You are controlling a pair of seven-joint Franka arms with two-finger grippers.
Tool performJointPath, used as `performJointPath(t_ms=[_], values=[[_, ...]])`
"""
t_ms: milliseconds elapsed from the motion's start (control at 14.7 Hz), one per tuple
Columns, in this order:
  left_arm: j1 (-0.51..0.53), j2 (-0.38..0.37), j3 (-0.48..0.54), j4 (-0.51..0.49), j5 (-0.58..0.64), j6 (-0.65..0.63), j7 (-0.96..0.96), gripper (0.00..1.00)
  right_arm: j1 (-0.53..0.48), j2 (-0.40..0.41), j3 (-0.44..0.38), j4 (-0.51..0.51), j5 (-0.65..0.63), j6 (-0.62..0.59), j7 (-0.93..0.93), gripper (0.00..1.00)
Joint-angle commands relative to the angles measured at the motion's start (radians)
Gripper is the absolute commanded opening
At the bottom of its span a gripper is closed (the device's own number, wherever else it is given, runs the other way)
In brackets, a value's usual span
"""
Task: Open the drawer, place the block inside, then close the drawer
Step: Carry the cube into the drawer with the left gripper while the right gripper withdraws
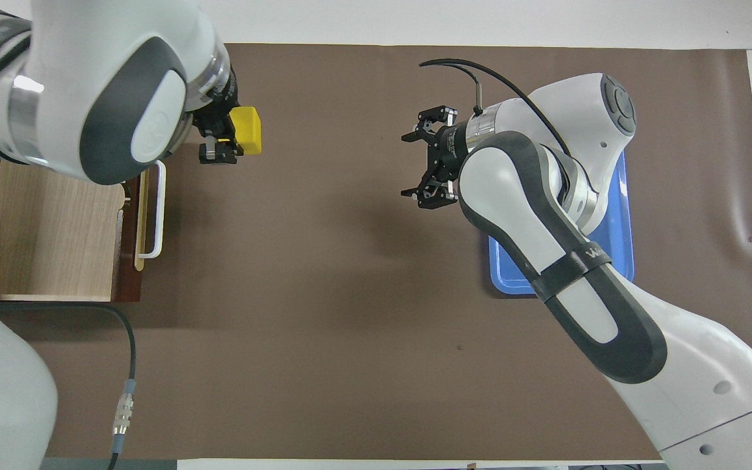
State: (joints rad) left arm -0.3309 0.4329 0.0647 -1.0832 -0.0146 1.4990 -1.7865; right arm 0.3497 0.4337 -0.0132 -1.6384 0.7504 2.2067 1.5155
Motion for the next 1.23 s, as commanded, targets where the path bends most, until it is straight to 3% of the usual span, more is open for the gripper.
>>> performJointPath(t_ms=[0,341,614,887,1160], values=[[0.094,-0.075,-0.008,-0.13,-0.018,0.018,0.113,0.0,-0.023,-0.004,0.004,-0.009,-0.006,-0.001,-0.018,0.97],[0.248,-0.164,-0.008,-0.335,-0.015,0.165,0.304,0.0,-0.066,-0.027,0.002,-0.041,-0.013,-0.024,-0.124,0.98],[0.254,-0.295,-0.003,-0.644,-0.01,0.368,0.311,0.0,-0.092,-0.091,0.002,-0.05,-0.237,-0.106,-0.19,0.98],[0.297,-0.312,-0.003,-0.692,-0.001,0.382,0.338,0.0,-0.155,-0.18,0.001,-0.067,-0.38,-0.218,-0.392,0.98],[0.309,-0.345,-0.003,-0.811,0.013,0.499,0.334,0.0,-0.204,-0.283,0.001,-0.072,-0.552,-0.369,-0.673,0.99]])
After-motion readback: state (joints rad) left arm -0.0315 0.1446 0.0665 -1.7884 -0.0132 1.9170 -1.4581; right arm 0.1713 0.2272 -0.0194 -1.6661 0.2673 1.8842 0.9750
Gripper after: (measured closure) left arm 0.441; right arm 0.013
